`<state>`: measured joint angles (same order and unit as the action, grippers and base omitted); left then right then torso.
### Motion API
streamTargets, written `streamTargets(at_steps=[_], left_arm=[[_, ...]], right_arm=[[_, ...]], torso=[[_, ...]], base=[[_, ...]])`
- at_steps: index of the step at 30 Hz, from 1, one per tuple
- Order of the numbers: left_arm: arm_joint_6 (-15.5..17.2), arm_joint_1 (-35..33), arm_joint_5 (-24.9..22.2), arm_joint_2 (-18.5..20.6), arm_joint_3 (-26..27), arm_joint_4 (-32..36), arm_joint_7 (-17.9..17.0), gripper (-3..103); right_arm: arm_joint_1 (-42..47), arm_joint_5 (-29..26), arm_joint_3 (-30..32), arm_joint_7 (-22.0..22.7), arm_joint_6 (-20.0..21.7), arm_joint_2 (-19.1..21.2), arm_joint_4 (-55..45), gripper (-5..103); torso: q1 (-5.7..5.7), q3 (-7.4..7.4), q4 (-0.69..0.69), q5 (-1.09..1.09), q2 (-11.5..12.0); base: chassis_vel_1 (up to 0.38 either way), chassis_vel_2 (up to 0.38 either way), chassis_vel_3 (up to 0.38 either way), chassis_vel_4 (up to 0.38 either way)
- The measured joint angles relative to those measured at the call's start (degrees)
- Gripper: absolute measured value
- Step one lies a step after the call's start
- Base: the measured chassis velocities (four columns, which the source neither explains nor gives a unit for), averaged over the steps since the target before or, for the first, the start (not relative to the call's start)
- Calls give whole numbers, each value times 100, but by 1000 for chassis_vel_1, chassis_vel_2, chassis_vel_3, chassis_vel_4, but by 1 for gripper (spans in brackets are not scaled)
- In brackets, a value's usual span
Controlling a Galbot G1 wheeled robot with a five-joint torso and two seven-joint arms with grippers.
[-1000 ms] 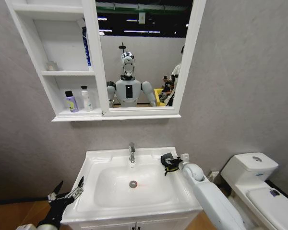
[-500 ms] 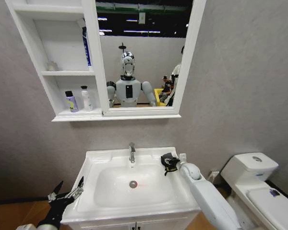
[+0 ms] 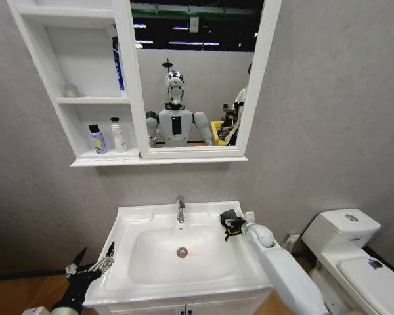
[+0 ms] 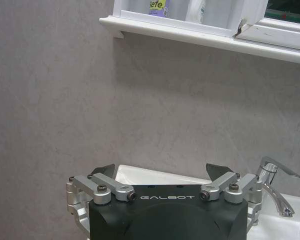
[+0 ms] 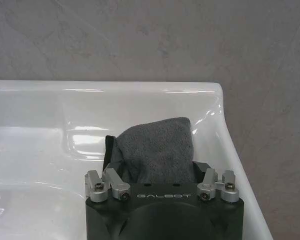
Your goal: Move facial cleanser and shampoo from washbasin to cabinet, then wipe washbasin with towel.
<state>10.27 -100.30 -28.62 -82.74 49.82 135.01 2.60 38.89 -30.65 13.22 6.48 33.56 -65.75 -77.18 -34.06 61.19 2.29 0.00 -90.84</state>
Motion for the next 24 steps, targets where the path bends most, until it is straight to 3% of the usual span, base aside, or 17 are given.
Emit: streamTargets(at_steps=[2, 10, 12, 14, 20, 24], left_arm=[[0, 0, 0, 0, 0, 0, 0, 100], [0, 0, 0, 0, 0, 0, 0, 100], [0, 0, 0, 0, 0, 0, 0, 100], [0, 0, 0, 0, 0, 0, 0, 100], [0, 0, 0, 0, 0, 0, 0, 100], [1, 0, 0, 0, -1, 0, 0, 100]], right_arm=[[1, 50, 4, -47, -48, -25, 39, 65], [13, 112, 80, -59, -90, -101, 108, 42], [63, 125, 144, -63, -105, -137, 112, 26], [96, 125, 174, -62, -112, -154, 106, 26], [437, -186, 173, 249, -119, -181, -365, 4], [858, -388, 50, 676, -64, -247, -1121, 4]], torso=[[0, 0, 1, -1, 0], [0, 0, 0, 0, 0], [0, 0, 0, 0, 0], [0, 0, 0, -1, 0], [0, 0, 0, 0, 0], [0, 0, 2, 0, 0]], base=[[0, 0, 0, 0], [0, 0, 0, 0], [0, 0, 0, 0], [0, 0, 0, 0], [0, 0, 0, 0], [0, 0, 0, 0]])
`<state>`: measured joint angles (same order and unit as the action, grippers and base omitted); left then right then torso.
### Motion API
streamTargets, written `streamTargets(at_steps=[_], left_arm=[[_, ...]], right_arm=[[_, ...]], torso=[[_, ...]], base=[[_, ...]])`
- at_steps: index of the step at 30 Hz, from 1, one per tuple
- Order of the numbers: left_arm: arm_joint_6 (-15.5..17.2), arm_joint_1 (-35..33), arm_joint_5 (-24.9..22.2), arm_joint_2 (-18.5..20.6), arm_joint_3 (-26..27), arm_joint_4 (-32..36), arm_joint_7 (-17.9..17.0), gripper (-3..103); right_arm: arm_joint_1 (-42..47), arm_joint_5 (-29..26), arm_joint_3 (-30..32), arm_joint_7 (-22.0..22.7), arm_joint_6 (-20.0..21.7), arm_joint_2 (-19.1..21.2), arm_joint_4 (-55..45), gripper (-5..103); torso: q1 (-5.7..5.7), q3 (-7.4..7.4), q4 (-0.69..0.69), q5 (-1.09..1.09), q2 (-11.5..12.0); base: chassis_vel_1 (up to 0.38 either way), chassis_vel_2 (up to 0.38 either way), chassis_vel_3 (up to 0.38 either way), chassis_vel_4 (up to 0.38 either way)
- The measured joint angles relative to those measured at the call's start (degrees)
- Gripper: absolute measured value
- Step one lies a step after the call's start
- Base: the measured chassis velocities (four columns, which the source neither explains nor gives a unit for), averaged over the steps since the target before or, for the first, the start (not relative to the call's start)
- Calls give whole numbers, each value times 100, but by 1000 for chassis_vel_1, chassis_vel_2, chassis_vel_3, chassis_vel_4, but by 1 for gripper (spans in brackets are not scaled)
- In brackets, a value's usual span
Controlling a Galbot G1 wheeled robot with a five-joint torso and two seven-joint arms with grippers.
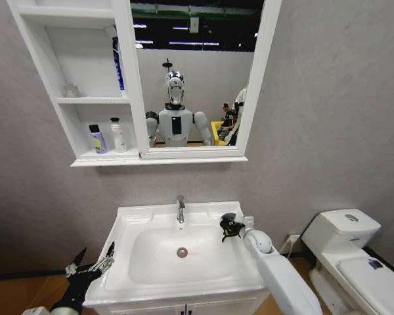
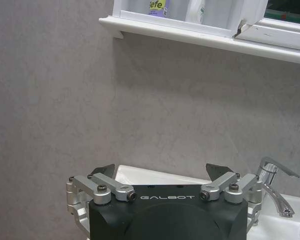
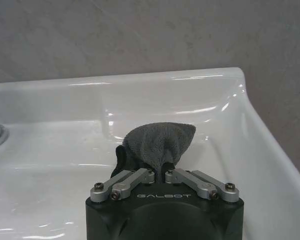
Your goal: Move facial cleanser and shampoo from washbasin to cabinet, then wipe washbasin with towel.
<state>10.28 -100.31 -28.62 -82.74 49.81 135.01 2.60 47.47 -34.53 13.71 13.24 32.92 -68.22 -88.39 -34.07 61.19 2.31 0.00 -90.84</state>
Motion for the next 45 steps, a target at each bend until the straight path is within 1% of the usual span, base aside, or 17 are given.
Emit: streamTargets(at_steps=[1, 2, 4, 5, 12, 20, 23, 29, 30, 32, 36, 40, 41, 44, 45], left_arm=[[0, 0, 0, 0, 1, 0, 0, 100], [0, 0, 0, 0, 1, 0, 0, 100], [0, 0, 0, 0, 0, 0, 0, 100], [0, 0, 0, 0, 0, 0, 0, 100], [0, 0, 0, 0, 0, 0, 0, 100], [0, 0, 0, 0, 0, 0, 0, 100], [0, 0, 0, 0, 0, 0, 0, 100], [0, 0, 0, 0, 0, 0, 0, 100], [0, 0, 0, 0, 0, 0, 0, 100], [0, 0, 0, 0, 0, 0, 0, 100], [0, 0, 0, 0, 0, 0, 0, 100], [0, 0, 0, 0, 0, 0, 0, 100], [0, 0, 0, 0, 0, 0, 0, 100], [0, 0, 0, 0, 0, 0, 0, 100], [0, 0, 0, 0, 0, 0, 0, 100]], right_arm=[[132, -34, -50, 137, 43, -52, -239, 4], [132, -34, -50, 137, 43, -52, -239, 4], [399, -53, -218, 425, 163, -215, -629, 4], [467, -11, -284, 514, 185, -275, -664, 4], [618, 264, -410, 611, 222, -432, -346, 4], [549, 347, -463, 533, 172, -535, 113, 4], [450, 456, -533, 434, 107, -632, 362, 4], [208, 706, -664, 262, -38, -966, 917, 4], [208, 706, -664, 262, -38, -966, 917, 4], [129, 763, -707, 209, -67, -1120, 1107, 4], [87, 798, -728, 168, -123, -1273, 1272, 4], [-40, 1065, -711, 24, -309, -1577, 1669, 4], [-40, 1065, -711, 24, -309, -1577, 1669, 4], [-102, 1274, -695, -95, -410, -1783, 1910, 4], [-102, 1274, -695, -95, -410, -1783, 1910, 4]], torso=[[0, 0, -1, -1, 0], [0, 0, -1, -1, 0], [0, -1, -3, -1, 0], [1, -1, -3, -1, 0], [0, 0, -1, -1, 0], [0, 0, -2, 0, 0], [0, 0, -2, -1, 0], [0, 0, -2, -1, 0], [0, 0, -2, -1, 0], [0, -1, -2, -1, 0], [0, -1, -1, -2, -1], [1, -1, -1, -2, -1], [1, -1, -1, -2, -1], [1, -2, 0, -2, -2], [1, -2, 0, -2, -2]], base=[[0, 0, 0, 0], [0, 0, 0, 0], [0, 0, 0, 0], [0, 0, 0, 0], [0, 0, 0, 0], [0, 0, 0, 0], [0, 0, 0, 0], [0, 0, 0, 0], [0, 0, 0, 0], [0, 0, 0, 0], [0, 0, 0, 0], [0, 0, 0, 0], [0, 0, 0, 0], [0, 0, 0, 0], [0, 0, 0, 0]])
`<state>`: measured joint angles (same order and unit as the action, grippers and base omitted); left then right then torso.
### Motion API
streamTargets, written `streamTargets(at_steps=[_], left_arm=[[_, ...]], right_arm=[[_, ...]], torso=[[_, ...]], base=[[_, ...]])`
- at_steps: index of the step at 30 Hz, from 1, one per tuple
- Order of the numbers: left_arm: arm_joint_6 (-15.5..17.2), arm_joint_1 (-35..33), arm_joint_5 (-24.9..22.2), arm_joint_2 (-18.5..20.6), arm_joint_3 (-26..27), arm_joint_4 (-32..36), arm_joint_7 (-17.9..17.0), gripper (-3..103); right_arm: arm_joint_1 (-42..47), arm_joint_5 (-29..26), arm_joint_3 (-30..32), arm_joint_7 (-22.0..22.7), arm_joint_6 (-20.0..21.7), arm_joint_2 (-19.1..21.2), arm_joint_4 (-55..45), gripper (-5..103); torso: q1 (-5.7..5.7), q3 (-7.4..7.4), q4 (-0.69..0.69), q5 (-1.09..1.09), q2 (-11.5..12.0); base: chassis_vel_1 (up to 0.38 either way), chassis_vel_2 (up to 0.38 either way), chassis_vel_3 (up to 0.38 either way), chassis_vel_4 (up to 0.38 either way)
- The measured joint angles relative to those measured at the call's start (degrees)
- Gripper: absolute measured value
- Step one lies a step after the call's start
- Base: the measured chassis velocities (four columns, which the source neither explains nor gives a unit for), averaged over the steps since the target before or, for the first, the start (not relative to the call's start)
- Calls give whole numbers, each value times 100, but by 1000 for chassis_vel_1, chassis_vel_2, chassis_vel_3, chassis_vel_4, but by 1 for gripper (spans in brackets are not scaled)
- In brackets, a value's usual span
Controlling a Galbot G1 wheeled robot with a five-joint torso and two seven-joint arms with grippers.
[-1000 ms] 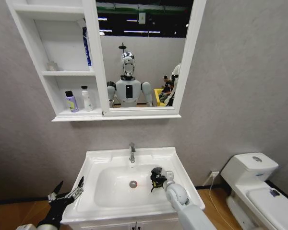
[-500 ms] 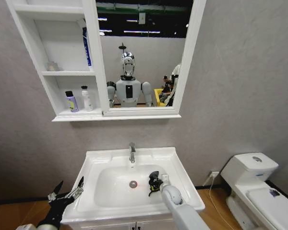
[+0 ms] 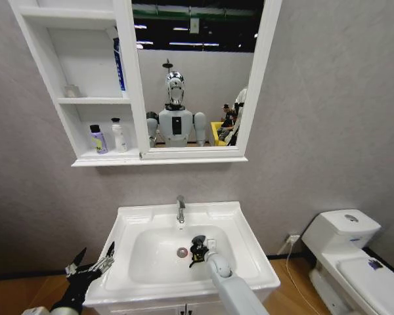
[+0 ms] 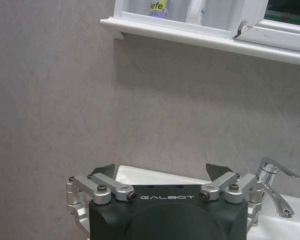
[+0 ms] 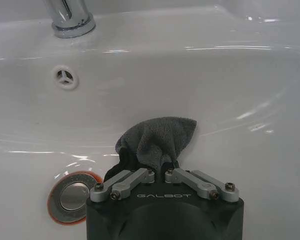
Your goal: Move facial cleanser and shampoo from washbasin to cabinet, then wipe washbasin with towel.
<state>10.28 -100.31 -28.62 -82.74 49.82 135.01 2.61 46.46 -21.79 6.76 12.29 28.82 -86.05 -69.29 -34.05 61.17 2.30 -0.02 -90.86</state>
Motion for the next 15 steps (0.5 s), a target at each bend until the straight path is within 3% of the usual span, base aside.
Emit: streamTargets(at_steps=[15], left_arm=[[0, 0, 0, 0, 0, 0, 0, 100]], right_arm=[[-220, 204, -84, -332, -291, -510, 555, 4]], torso=[[-4, 3, -2, 2, 3]], base=[[0, 0, 0, 0]])
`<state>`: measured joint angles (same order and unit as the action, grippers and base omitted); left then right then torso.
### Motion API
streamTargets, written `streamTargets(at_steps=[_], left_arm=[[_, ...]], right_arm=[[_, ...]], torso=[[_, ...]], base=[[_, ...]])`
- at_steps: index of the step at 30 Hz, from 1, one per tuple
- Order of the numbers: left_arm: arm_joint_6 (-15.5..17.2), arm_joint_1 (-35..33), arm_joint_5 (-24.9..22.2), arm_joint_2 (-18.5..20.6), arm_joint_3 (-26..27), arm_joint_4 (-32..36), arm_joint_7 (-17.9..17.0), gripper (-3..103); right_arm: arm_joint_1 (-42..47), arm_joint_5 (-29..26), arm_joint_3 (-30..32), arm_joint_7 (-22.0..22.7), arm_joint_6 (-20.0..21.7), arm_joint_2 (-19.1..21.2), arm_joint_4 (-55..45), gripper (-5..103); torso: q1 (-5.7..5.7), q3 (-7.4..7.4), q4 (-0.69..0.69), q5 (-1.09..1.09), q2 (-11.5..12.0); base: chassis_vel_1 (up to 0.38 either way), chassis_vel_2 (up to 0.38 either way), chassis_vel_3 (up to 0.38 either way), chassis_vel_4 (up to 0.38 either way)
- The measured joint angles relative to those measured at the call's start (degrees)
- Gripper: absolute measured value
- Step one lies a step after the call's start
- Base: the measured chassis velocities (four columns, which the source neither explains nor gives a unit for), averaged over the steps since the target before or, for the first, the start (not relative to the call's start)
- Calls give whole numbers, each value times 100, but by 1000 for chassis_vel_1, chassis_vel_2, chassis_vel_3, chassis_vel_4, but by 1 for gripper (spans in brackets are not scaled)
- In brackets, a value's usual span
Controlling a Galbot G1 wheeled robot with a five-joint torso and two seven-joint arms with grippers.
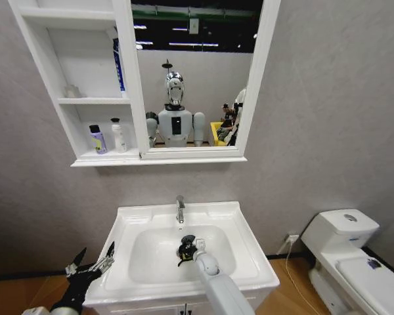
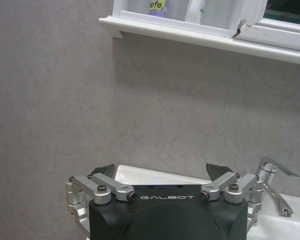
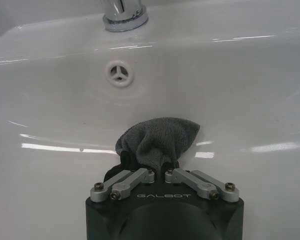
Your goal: Move facial cleanser and shampoo from washbasin to cabinet, then wipe washbasin with towel.
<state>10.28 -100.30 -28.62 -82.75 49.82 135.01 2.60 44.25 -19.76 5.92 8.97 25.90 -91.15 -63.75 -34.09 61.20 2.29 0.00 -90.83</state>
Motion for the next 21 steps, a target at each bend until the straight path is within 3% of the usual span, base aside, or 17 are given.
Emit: streamTargets(at_steps=[21], left_arm=[[0, 0, 0, 0, 0, 0, 0, 100]], right_arm=[[12, -18, -290, -493, -371, -95, 97, 4]], torso=[[0, 0, -1, 0, 0]], base=[[0, 0, 0, 0]])
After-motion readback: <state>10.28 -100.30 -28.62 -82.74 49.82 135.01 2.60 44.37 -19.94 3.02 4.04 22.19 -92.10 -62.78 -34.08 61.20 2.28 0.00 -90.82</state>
